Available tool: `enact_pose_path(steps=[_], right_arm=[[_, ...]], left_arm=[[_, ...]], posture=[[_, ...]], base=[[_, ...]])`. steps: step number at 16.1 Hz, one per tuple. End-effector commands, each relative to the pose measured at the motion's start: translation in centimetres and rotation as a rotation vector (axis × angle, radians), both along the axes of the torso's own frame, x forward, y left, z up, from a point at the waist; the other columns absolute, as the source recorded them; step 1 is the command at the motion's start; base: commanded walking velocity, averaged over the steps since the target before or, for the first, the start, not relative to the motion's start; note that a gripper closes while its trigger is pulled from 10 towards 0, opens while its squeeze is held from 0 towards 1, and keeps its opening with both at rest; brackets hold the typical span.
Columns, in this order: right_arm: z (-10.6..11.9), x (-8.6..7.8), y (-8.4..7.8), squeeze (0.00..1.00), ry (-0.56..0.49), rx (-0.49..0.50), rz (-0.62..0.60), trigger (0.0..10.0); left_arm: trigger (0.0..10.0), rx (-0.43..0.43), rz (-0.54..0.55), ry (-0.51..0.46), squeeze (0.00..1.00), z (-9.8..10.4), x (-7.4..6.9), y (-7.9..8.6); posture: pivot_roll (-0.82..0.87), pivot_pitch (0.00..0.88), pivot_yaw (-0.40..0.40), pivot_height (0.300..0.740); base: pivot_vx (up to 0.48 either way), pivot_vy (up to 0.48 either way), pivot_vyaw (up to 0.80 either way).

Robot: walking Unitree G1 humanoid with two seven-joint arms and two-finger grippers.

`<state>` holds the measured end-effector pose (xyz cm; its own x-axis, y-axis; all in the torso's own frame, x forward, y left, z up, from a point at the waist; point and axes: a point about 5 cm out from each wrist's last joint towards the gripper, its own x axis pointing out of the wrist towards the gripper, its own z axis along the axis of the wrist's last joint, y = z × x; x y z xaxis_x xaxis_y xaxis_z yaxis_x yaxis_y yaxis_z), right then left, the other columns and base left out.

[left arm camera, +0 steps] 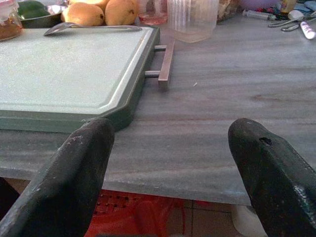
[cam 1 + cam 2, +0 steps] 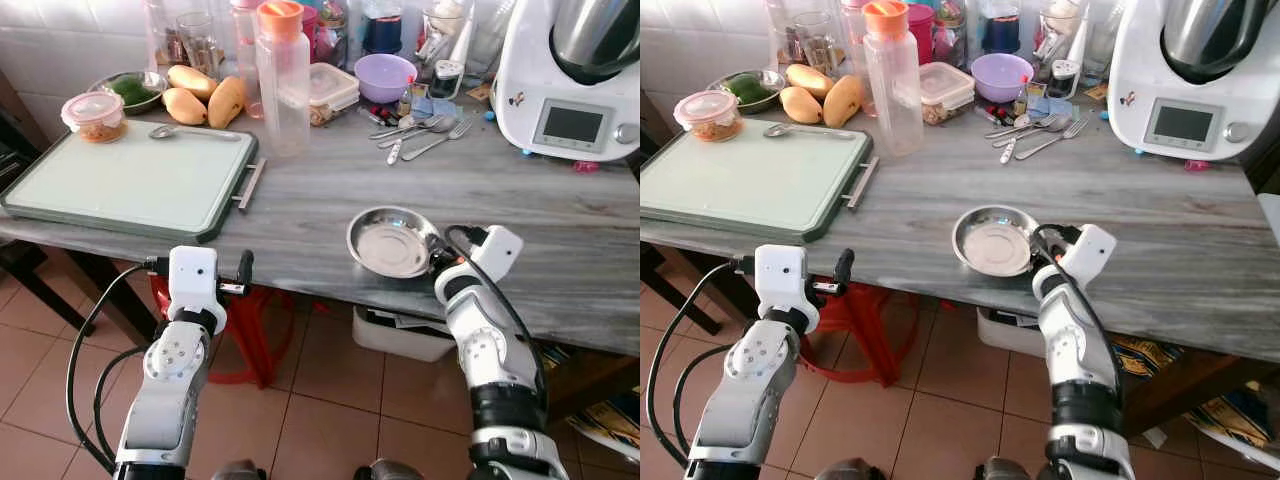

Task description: Setting the table

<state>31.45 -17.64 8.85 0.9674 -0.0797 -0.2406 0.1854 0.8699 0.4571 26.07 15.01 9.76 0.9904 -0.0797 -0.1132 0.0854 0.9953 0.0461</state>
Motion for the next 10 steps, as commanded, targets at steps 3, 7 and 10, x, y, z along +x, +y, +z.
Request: enact_pose_path(steps=[3,7,10], right_arm=[[1.5,0.1,0.3,1.0,-0.089,-0.075,0.042,10.0],[2.6,0.1,0.4,1.0,-0.167,-0.155,0.058,10.0],[4.2,-0.4,1.0,1.0,-0.268,-0.352,0.136,10.0]], left_arm=[[10.0,0.001,-0.006,-0.01,0.0,0.4,0.2,-0.2],[10.0,0.003,-0.004,-0.016,0.0,0.4,0.2,-0.2],[10.0,-0.03,0.003,-0.044,0.0,0.9,0.2,-0.3]], posture=[[0.02,0.0,0.016,0.74],[0.02,0.0,0.015,0.74],[0.02,0.0,0.014,0.74]], base=[[0.0,0.0,0.0],[0.0,0.0,0.0],[0.0,0.0,0.0]])
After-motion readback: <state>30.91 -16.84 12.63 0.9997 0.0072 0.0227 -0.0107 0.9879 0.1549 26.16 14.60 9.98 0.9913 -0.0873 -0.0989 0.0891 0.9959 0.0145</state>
